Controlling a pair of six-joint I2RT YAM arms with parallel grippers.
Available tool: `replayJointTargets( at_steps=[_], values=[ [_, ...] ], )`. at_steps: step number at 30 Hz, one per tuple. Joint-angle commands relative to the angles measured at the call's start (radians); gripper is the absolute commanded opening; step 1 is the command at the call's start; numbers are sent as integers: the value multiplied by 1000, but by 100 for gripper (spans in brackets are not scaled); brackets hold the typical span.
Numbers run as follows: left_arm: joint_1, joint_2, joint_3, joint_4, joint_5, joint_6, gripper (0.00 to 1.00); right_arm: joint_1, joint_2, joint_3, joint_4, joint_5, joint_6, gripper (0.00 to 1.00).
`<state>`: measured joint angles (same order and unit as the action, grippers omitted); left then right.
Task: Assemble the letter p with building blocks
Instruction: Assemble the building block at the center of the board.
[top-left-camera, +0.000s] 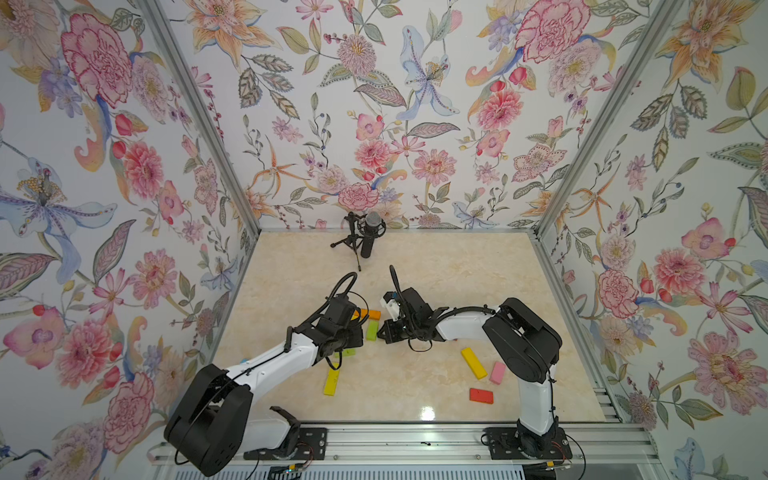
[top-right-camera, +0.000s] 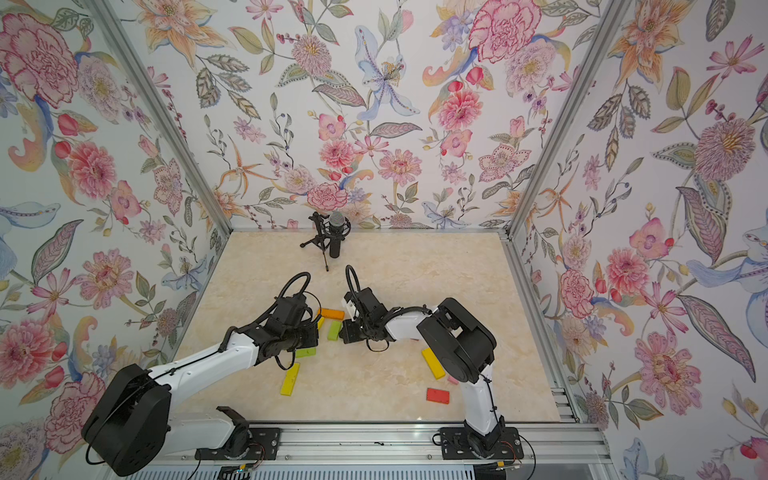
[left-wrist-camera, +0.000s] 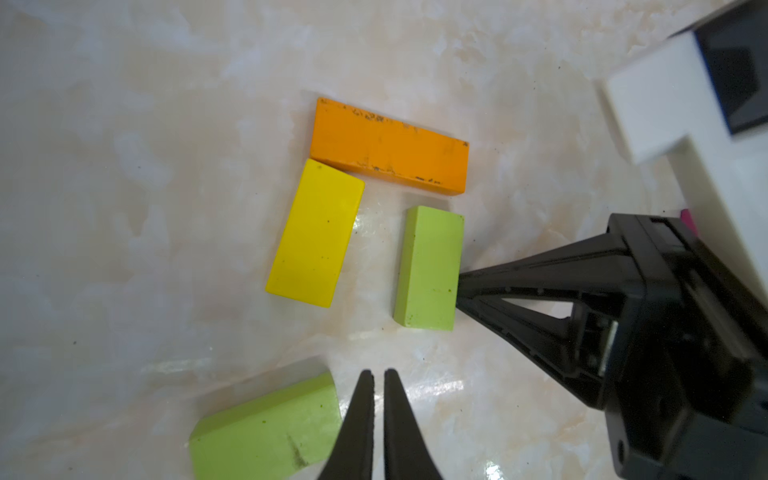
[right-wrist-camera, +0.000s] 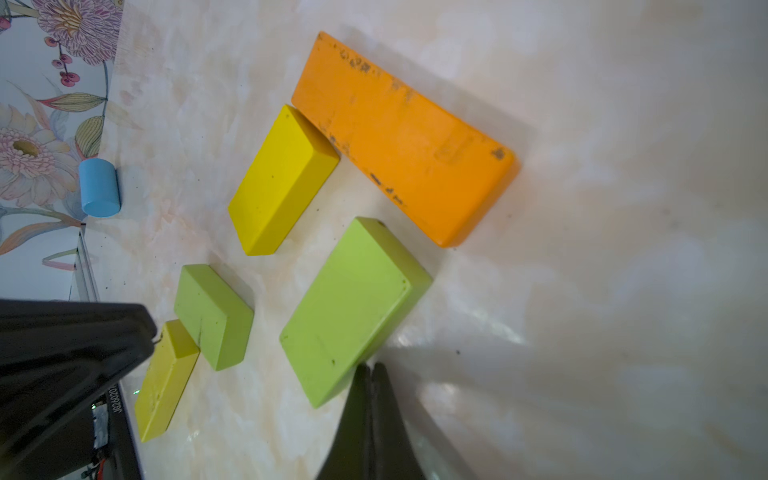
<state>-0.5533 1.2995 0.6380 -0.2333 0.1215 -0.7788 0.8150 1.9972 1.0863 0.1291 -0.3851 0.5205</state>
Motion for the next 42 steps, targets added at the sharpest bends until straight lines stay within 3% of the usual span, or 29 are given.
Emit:
replayJointTargets(
  at_steps=[1, 9, 20, 42],
  values=[
    [-18, -23, -36, 38, 27, -39, 10, 4, 9, -34, -66, 38, 2, 3],
    [-71, 54, -32, 141, 38, -79, 5, -16, -61, -91, -65, 57, 0, 3],
    [-112, 212, 37, 153, -21, -92, 3, -70, -157, -161, -79, 60, -27, 3],
    [-122, 286, 80, 122, -75, -81, 5, -88, -186, -185, -79, 55, -35, 3]
  ],
)
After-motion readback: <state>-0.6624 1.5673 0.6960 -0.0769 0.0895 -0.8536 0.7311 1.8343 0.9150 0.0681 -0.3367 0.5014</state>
